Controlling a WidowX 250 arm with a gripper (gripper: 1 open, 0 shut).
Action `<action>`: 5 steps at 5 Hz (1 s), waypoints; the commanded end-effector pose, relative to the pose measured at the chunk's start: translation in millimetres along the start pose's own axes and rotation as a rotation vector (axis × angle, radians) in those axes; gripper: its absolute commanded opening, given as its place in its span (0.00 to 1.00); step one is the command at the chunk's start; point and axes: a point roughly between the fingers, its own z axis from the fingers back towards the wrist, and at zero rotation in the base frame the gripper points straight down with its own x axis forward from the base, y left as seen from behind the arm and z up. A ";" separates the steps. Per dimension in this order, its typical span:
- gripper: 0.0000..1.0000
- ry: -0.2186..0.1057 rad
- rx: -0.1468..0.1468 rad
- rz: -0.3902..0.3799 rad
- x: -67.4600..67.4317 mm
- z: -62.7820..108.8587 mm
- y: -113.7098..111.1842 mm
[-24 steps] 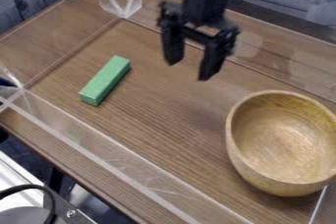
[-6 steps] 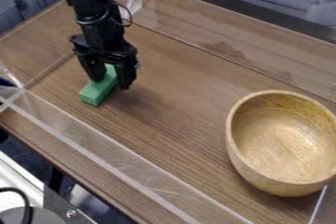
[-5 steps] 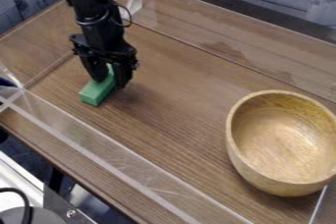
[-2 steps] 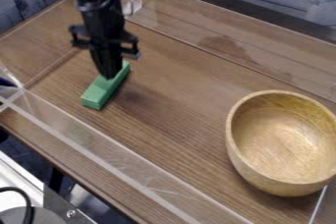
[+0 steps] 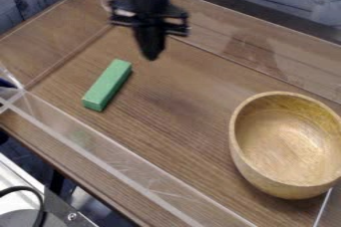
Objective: Put the green block in the brown bowl
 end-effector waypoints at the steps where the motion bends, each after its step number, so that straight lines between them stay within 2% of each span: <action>1: 1.00 -0.078 0.055 0.046 6.4 16.5 26.1; 2: 1.00 -0.059 0.103 0.094 5.2 9.3 49.2; 4: 1.00 -0.048 0.068 0.141 -11.5 -1.9 91.3; 5: 1.00 -0.039 0.092 0.145 -13.3 -11.4 102.0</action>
